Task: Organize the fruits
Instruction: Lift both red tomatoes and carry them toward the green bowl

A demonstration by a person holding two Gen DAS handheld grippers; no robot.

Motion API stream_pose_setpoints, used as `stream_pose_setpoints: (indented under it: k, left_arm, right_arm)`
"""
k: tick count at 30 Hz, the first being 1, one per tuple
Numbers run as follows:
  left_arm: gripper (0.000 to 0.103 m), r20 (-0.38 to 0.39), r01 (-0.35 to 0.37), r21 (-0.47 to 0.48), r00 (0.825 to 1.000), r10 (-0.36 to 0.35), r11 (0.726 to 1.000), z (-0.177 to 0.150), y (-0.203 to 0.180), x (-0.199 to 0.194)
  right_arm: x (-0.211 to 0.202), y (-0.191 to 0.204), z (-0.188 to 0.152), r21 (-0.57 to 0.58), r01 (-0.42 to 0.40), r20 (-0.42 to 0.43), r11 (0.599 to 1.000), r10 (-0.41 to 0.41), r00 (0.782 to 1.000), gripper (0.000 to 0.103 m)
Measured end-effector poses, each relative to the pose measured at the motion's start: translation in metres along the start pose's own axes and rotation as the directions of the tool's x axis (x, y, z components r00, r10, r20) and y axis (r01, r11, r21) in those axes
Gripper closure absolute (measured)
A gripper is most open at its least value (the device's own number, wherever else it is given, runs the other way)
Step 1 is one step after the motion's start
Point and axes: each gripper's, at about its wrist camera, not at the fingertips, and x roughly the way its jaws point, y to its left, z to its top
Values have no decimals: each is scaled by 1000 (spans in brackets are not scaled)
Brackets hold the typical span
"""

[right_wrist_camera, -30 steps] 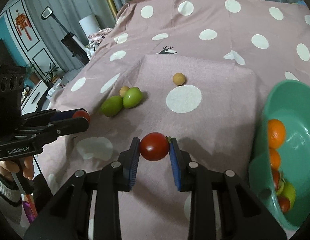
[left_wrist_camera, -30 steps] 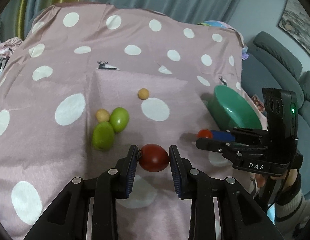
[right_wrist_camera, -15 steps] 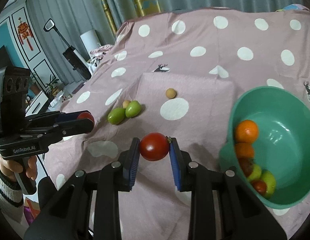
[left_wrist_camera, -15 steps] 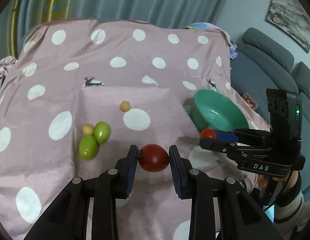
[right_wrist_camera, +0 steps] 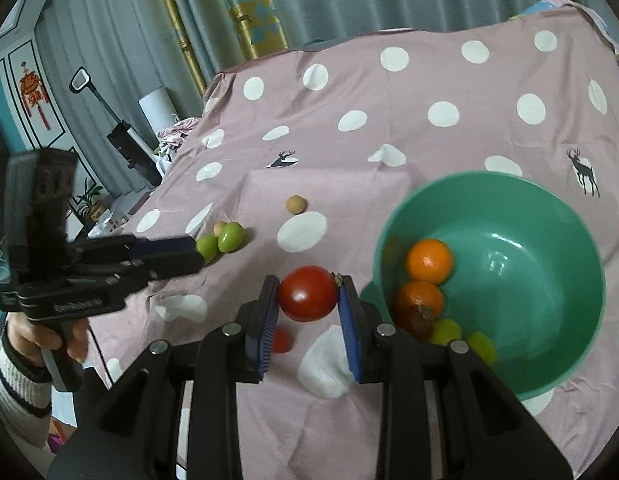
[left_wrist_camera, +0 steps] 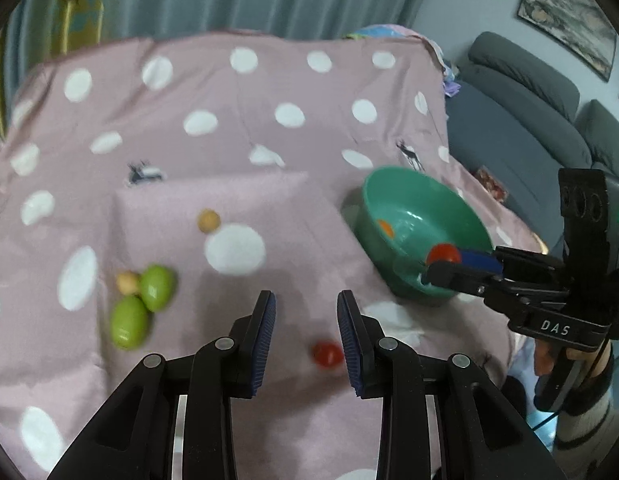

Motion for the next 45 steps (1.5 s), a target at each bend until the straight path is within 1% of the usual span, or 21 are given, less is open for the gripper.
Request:
stream_pose_setpoints:
  k: [2,3,6,8,9,13,15,17,23,29,30,31,32,34,37,38,41,45]
  left_arm:
    - [71,-41,28,5,999,-27,1000,-3,-2,14]
    - [71,-63,21,13,998,-20,1000,-5,-3,24]
    - [71,-115,34,31,993,-30,999,-7,-8,47]
    - [56,-131,23,54,991,-16,998,-6,-12,63]
    - [54,-136,23,58,991,-15,998,-6,-13,69]
    - [53,-196,60,98,980,-40,993,-9,-25,92]
    - [53,-217,46,125,976,-18,991,-13,-29,99]
    - [53,-243,24,121,970,7,992,-18,-26,105]
    - [53,-224,21,126,975,7,992,-28,-19,98]
    - [54,-243,12,164,970,29,986,-38,-22,89]
    - [56,-243,5,172,969,38,985,-39,-23,89]
    - [65,-242,-12,187,968,58,982,-41,-25,87]
    - [71,-241,-19,192,968,66,981,-43,-26,87]
    - [71,-238,-13,173,970,55,985,-42,-23,86]
    - [71,-233,-28,156,970,64,987,-41,-21,85]
    - [71,-232,-21,149,971,55,989,-41,-21,83]
    - [71,-207,-21,147,977,52,989,-37,-22,75]
    - [71,-166,-20,153,985,46,988,-22,-29,65]
  right_arm:
    - [-1,-7,-2,22,-1,2,1000,1,1000,73]
    - [0,-9,-3,31,-1,2,1000,1,1000,73]
    - [-2,-15,-6,44,2,3,999,-2,1000,73]
    - [-1,-18,-6,51,2,4,999,-3,1000,73]
    - [-1,-19,-6,53,3,4,999,-3,1000,73]
    - [-1,-24,-6,63,2,9,998,-3,1000,73]
    - [-1,-26,-6,66,1,11,998,-1,1000,73]
    - [0,-28,-6,71,2,13,998,-3,1000,73]
    - [1,-32,-6,79,-4,16,997,3,1000,73]
    - [1,-31,-7,80,-15,17,997,13,1000,73]
    - [2,-32,-7,82,-14,17,997,13,1000,73]
    - [1,-32,-7,83,-13,18,996,12,1000,73]
    - [1,-32,-7,85,-13,20,996,12,1000,73]
    - [0,-31,-7,87,-16,22,996,14,1000,73]
    - [-1,-31,-8,89,-14,25,996,12,1000,73]
    - [-1,-32,-7,90,-13,27,996,11,1000,73]
    - [-4,-35,-7,97,-13,37,995,10,999,73]
    - [-7,-40,-7,107,-14,51,994,9,999,73]
